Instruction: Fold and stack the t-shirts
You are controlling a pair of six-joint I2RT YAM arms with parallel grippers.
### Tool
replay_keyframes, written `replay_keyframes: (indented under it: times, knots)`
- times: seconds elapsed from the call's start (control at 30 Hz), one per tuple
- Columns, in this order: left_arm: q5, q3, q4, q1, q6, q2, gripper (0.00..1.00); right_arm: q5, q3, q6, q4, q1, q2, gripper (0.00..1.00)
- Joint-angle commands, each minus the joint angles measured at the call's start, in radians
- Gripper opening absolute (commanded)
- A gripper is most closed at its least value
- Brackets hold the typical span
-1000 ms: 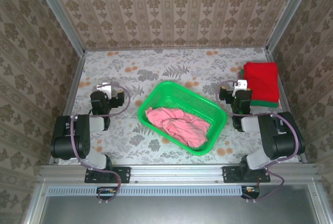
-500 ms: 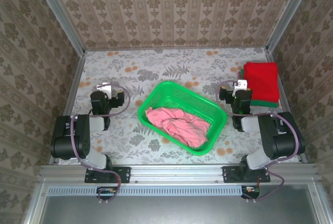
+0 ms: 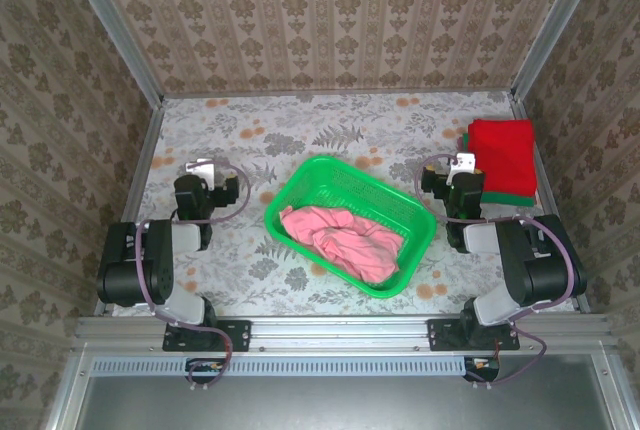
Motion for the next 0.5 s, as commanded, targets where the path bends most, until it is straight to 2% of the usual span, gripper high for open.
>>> replay_keyframes:
  times: [0.0,0.2,0.33,0.47]
  knots:
    - [-0.078,0.024,-0.072,-0.031,0.025,-0.088,1.00,-0.012,0.005,-0.010,-0.046,0.001,-0.058,1.00]
    - [-0.161,0.125,-0.436,-0.100,-0.010,-0.322,1.00,-0.079,0.059,-0.012,-0.349,0.003,-0.294,1.00]
    - [-0.173,0.213,-0.624,-0.185,0.015,-0.407,1.00,-0.238,0.127,-0.018,-0.583,0.004,-0.439,1.00]
    - [-0.083,0.318,-0.819,-0.296,0.045,-0.430,1.00,-0.380,0.180,-0.003,-0.736,0.006,-0.516,1.00]
